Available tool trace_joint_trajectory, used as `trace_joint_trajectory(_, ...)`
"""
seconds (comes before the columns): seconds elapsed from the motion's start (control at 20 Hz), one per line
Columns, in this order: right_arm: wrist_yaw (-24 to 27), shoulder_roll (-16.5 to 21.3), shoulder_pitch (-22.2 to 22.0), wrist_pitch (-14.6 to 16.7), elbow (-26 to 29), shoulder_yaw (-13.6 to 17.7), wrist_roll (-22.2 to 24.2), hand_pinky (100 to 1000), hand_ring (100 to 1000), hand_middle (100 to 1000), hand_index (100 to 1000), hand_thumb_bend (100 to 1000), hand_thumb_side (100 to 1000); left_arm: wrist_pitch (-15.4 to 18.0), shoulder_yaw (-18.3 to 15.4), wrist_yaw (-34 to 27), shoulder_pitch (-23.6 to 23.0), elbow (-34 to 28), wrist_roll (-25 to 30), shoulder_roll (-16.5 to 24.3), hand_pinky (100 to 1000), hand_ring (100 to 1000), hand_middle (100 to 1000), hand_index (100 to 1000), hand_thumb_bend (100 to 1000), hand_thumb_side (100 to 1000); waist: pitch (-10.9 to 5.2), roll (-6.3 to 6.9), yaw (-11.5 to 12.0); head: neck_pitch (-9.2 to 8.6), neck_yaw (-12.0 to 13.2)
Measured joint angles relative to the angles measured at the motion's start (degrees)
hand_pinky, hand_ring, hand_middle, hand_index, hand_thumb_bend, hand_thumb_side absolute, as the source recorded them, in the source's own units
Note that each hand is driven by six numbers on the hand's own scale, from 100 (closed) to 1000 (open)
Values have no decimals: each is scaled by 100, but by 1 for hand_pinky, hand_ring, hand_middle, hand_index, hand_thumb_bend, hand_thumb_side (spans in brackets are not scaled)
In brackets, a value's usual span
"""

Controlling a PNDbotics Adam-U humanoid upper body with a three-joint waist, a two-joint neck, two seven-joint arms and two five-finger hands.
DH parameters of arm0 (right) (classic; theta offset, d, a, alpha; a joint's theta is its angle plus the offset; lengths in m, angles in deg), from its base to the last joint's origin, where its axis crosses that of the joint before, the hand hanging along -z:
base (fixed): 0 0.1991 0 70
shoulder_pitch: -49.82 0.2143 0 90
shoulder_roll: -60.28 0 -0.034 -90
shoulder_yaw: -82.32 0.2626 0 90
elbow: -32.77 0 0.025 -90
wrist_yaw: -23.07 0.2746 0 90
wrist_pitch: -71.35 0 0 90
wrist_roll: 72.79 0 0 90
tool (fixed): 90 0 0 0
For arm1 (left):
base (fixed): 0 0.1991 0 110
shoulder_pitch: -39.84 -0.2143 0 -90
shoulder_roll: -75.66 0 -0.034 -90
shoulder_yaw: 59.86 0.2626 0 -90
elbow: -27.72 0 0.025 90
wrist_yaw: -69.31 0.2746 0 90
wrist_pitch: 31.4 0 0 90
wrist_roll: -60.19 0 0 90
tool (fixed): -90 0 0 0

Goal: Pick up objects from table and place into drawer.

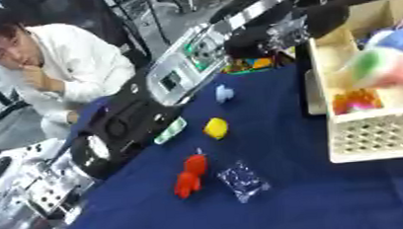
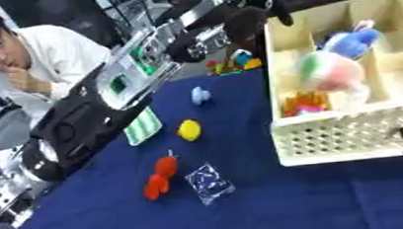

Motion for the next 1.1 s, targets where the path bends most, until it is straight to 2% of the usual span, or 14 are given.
trace_joint_trajectory(0.75, 1, -25, -4, -51, 0, 0, -37, 646, 647, 606, 724, 100, 849, -4, -31, -236, -168, -31, -723, 29, 670, 820, 789, 1000, 341, 855, -10, 0, 14, 14, -9)
trace_joint_trajectory(1.1, 1, -25, -38, -66, 0, 2, -53, 646, 647, 606, 725, 100, 850, -17, -150, -426, -478, -262, -1112, 271, 665, 812, 775, 1000, 356, 813, -160, 0, 86, 138, -37)
